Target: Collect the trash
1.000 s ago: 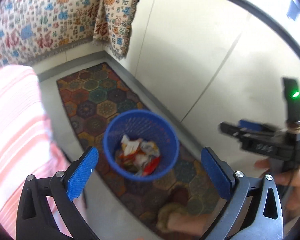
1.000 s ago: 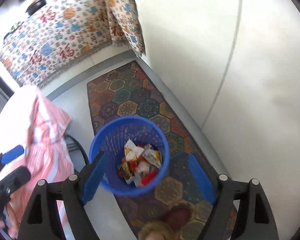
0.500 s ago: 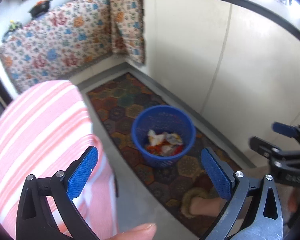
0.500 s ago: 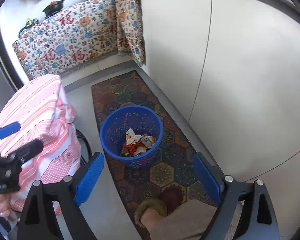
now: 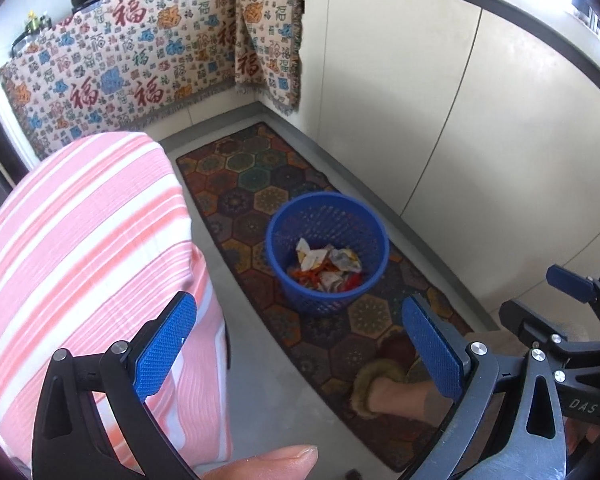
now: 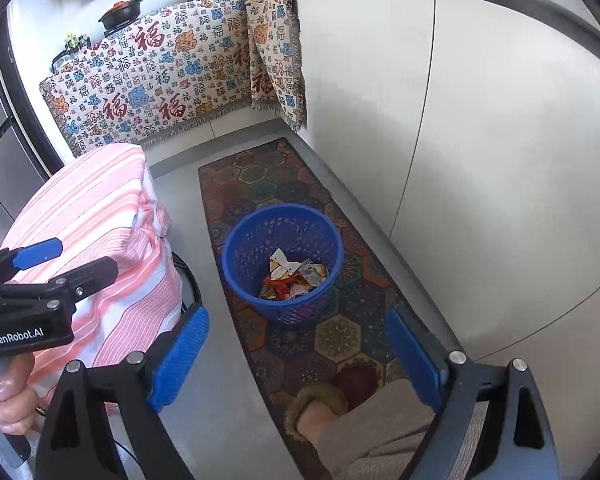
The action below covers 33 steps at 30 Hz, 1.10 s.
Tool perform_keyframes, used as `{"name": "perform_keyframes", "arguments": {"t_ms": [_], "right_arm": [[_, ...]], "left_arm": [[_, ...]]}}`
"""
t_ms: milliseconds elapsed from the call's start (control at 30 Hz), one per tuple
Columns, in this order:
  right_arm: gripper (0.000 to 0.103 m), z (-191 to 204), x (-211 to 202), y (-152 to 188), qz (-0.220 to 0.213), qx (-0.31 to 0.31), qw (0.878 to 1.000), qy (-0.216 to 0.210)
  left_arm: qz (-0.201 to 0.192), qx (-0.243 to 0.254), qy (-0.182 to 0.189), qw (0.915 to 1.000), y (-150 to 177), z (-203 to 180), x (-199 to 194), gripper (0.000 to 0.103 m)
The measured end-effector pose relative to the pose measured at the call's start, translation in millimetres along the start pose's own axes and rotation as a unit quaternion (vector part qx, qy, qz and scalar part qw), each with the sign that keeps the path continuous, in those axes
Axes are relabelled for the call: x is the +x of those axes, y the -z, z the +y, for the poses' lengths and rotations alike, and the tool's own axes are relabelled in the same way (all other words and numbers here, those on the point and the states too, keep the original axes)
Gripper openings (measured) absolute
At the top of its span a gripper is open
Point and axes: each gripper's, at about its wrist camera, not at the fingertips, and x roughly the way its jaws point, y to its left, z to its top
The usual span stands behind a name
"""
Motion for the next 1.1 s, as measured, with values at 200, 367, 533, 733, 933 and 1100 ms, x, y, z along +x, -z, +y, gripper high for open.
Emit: {"name": "perform_keyframes", "arguments": {"t_ms": [200, 367, 533, 733, 933, 1100], "right_arm": [[0.092, 3.1, -3.1, -1.1, -0.001, -0.001, 1.000, -0.001], [0.092, 5.5, -5.3, -2.1, 0.000, -0.003, 1.000, 0.002], [0.092, 6.7, -6.1, -3.1, 0.001, -0.003, 1.000, 0.002], [0.092, 7.3, -5.6, -4.3, 0.000, -0.005, 1.000, 0.001], [0.092, 7.9, -1.5, -4.5, 0.009, -0.006, 1.000, -0.001], [0.092, 9.1, -1.6, -4.9, 0.009, -0.009, 1.000, 0.000]], "left_arm": [[0.001, -0.001, 0.001, 1.0000, -0.8, -0.1, -1.2, 0.102], [0.001, -0.004, 0.001, 1.0000, -1.8, 1.4, -2.6, 0.102], [-0.001, -0.006, 0.003, 1.0000, -2.5, 2.8, -4.2, 0.102], [-0.002, -0.005, 0.004, 1.0000, -2.4, 3.9, -4.5, 0.102], [-0.002, -0.001, 0.002, 1.0000, -1.8, 2.8, -4.1, 0.102], [-0.004, 0.000, 0.002, 1.0000, -1.4, 2.1, -4.9, 0.102]]}}
